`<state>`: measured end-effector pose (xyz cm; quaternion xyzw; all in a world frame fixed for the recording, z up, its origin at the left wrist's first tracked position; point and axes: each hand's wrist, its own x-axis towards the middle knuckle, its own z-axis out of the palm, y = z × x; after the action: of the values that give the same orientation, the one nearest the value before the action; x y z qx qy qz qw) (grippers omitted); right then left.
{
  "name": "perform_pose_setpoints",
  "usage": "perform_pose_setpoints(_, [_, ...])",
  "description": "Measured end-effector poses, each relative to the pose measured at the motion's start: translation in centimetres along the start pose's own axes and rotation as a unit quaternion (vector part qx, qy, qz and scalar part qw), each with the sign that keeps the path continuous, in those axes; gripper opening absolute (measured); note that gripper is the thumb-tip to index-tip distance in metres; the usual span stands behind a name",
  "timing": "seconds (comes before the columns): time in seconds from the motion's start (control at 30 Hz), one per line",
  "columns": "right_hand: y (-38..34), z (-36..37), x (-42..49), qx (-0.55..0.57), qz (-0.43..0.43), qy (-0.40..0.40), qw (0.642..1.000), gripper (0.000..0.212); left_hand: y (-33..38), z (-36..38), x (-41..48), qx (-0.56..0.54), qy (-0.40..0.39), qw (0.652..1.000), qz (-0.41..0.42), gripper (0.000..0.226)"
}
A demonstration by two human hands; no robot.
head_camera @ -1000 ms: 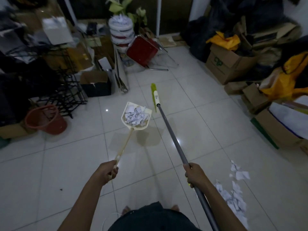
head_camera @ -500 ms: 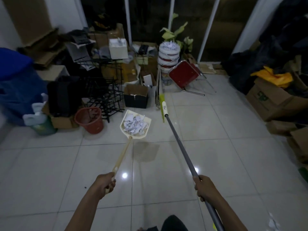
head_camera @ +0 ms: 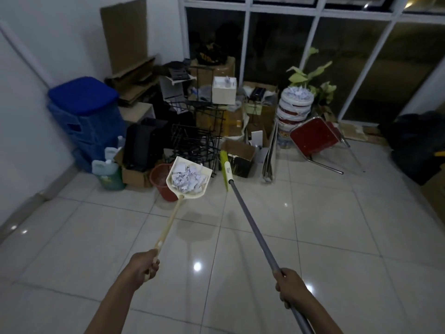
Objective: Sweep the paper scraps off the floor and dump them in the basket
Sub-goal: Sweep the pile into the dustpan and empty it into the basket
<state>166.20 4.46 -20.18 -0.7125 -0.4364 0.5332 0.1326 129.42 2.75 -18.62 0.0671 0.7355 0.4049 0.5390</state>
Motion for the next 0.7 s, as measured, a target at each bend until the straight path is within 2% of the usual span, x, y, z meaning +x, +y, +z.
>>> perform_pose_setpoints(0.37, [-9.2,4.4,5.7,-0.054,-0.041,-0.053,0.996,0.029,7.0,-4.5,5.6,-0.002,0.067,0.998,0.022,0.024])
perform_pose_setpoints(0.7, [-18.6,13.1,11.5,-0.058,-0.030,-0.036,0.997,0.033,15.2,-9.9,15.2,0.018,0.077,0.997,0.018,0.030])
